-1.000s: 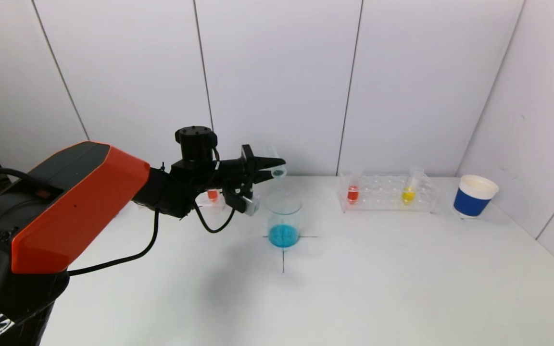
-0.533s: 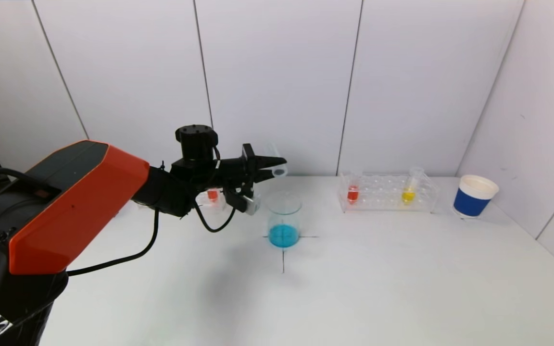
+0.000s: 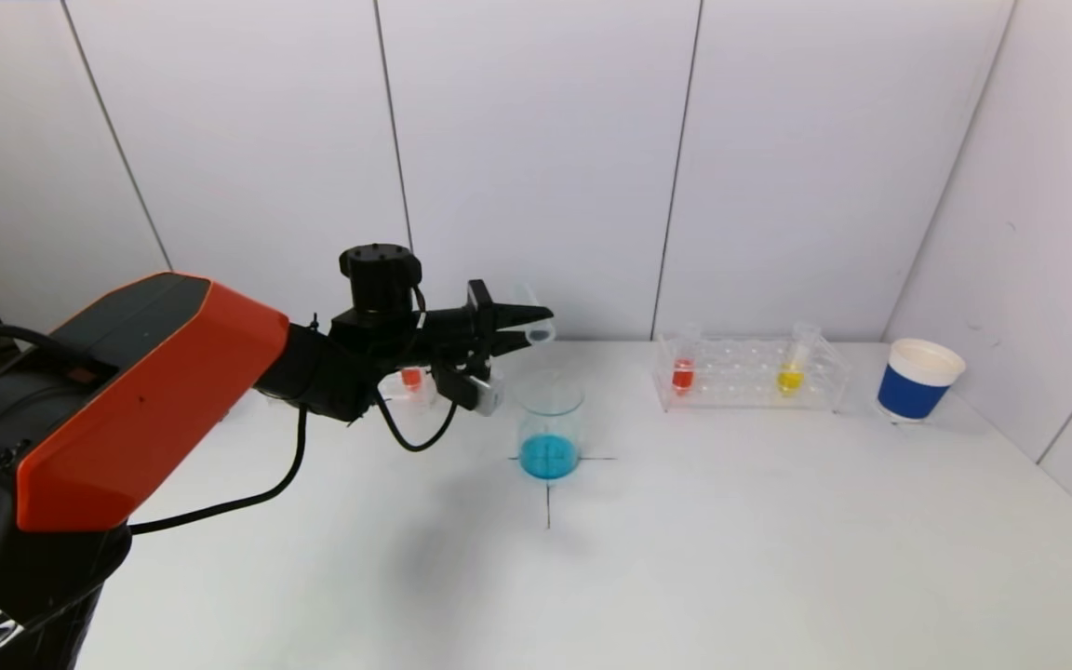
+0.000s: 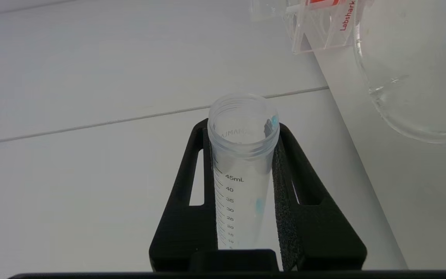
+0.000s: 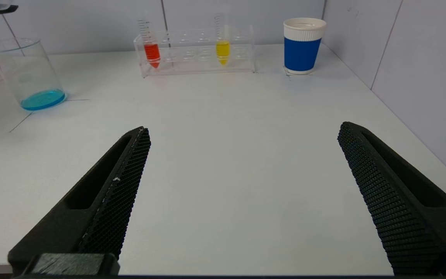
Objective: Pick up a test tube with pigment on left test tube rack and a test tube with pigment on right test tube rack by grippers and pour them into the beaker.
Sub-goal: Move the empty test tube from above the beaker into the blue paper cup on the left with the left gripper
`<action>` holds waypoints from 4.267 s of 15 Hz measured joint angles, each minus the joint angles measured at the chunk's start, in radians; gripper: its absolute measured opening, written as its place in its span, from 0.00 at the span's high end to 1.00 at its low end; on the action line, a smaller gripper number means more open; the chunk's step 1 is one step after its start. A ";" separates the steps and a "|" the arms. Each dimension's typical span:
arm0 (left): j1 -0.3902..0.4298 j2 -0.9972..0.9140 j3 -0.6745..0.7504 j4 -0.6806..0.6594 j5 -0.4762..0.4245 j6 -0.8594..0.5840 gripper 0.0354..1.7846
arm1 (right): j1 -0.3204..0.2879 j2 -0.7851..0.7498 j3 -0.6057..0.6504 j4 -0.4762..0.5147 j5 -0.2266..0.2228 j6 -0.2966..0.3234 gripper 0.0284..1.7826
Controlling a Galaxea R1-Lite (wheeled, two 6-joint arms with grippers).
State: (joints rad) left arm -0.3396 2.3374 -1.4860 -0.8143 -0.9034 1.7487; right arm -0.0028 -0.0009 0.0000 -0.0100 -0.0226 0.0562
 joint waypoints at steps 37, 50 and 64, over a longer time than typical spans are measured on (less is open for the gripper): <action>0.291 -0.307 -0.339 0.303 1.412 -1.403 0.77 | -0.001 0.000 0.000 0.000 0.000 0.000 0.01; 0.533 -0.331 -0.241 0.371 1.173 -1.581 0.77 | 0.001 0.000 0.000 0.000 0.000 0.000 0.01; 0.540 -0.350 -0.026 0.357 1.168 -1.665 0.77 | 0.000 0.000 0.000 0.000 0.000 0.000 0.01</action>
State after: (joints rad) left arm 0.2004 1.9879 -1.5123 -0.4570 0.2645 0.0836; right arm -0.0028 -0.0009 0.0000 -0.0100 -0.0230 0.0562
